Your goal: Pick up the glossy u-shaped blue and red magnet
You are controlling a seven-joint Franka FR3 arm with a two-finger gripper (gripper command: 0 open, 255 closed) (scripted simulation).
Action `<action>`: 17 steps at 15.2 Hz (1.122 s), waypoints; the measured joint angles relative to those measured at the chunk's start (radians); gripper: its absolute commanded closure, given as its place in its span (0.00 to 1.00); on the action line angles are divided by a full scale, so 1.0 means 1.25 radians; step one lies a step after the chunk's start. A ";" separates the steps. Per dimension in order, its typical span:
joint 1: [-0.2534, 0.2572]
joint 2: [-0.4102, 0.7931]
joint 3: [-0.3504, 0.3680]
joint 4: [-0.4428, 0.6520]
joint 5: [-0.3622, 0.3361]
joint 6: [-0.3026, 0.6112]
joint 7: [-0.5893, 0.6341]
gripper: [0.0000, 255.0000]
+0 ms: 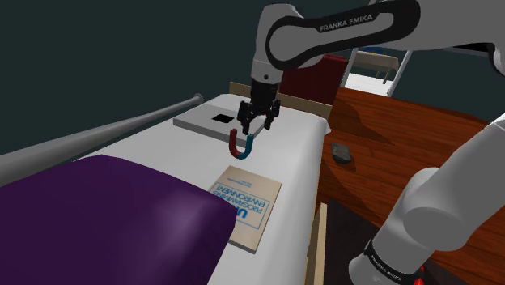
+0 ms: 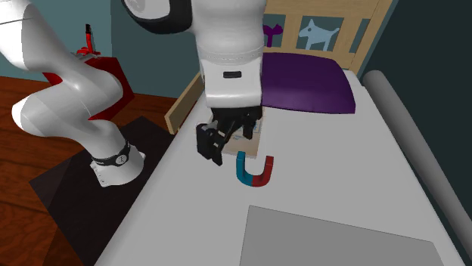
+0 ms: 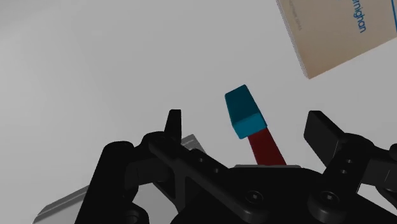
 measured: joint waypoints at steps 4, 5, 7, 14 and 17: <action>0.002 0.044 0.007 0.003 0.001 0.036 0.011 0.00; 0.003 0.048 0.008 -0.004 0.002 0.047 0.013 0.00; 0.002 0.057 0.008 -0.019 0.001 0.070 0.012 0.00; 0.003 0.062 0.009 -0.041 0.000 0.098 0.012 1.00; 0.003 0.062 0.009 -0.041 0.000 0.098 0.012 1.00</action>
